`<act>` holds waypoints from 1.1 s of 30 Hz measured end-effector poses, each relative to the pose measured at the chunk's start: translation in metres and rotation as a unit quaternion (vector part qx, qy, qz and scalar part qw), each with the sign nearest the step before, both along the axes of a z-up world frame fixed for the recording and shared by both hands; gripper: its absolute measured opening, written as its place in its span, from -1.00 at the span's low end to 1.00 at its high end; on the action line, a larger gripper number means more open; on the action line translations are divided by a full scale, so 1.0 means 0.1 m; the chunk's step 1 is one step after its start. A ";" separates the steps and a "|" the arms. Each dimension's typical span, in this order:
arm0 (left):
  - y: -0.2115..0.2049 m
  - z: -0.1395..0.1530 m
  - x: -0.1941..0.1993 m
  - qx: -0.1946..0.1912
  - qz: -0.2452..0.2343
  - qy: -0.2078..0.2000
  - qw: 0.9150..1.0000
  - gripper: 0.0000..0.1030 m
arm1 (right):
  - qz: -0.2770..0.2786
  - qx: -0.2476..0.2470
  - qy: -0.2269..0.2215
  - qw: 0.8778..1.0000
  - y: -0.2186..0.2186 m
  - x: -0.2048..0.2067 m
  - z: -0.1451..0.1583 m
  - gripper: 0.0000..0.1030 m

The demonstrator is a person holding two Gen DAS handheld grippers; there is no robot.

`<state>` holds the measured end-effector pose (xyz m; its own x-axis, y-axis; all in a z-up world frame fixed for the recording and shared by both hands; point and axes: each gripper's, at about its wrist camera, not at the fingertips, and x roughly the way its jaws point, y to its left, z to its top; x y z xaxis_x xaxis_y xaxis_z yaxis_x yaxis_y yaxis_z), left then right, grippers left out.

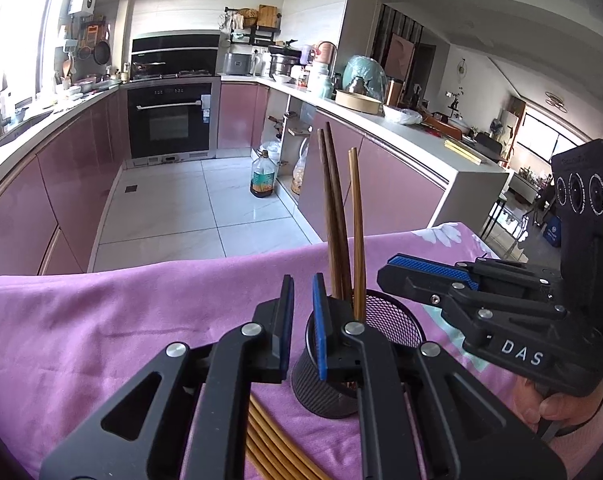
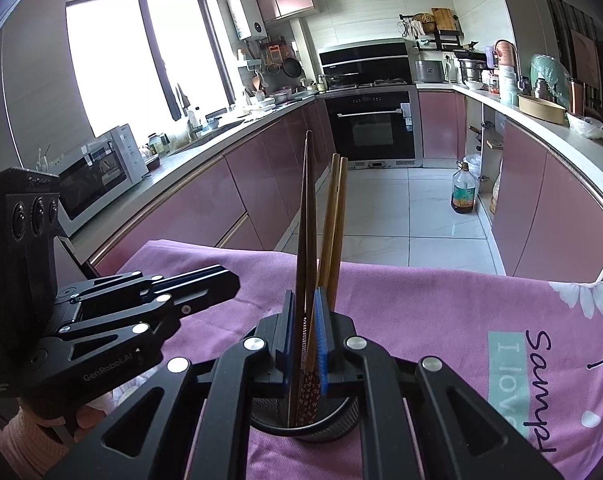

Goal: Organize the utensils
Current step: 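Drop the chopstick into the mesh cup and open the left tool, then move the left tool back to the chopsticks lying on the cloth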

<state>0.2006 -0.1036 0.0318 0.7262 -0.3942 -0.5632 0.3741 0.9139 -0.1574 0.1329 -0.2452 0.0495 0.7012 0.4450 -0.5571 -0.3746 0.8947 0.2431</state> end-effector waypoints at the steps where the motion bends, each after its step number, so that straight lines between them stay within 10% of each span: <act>1: 0.01 0.00 -0.03 0.002 0.003 -0.004 1.000 -0.83 | -0.001 0.001 -0.001 1.000 -0.01 -0.02 0.00 -0.82; 13: 0.33 0.06 -0.61 0.022 0.035 -0.071 0.997 -0.21 | 0.040 0.016 -0.052 0.998 -0.04 -0.52 0.21 -0.47; 33: 0.76 -1.10 -1.06 0.035 0.038 0.077 0.996 -0.13 | 0.086 -0.028 0.101 0.991 0.35 -0.78 -0.90 -0.44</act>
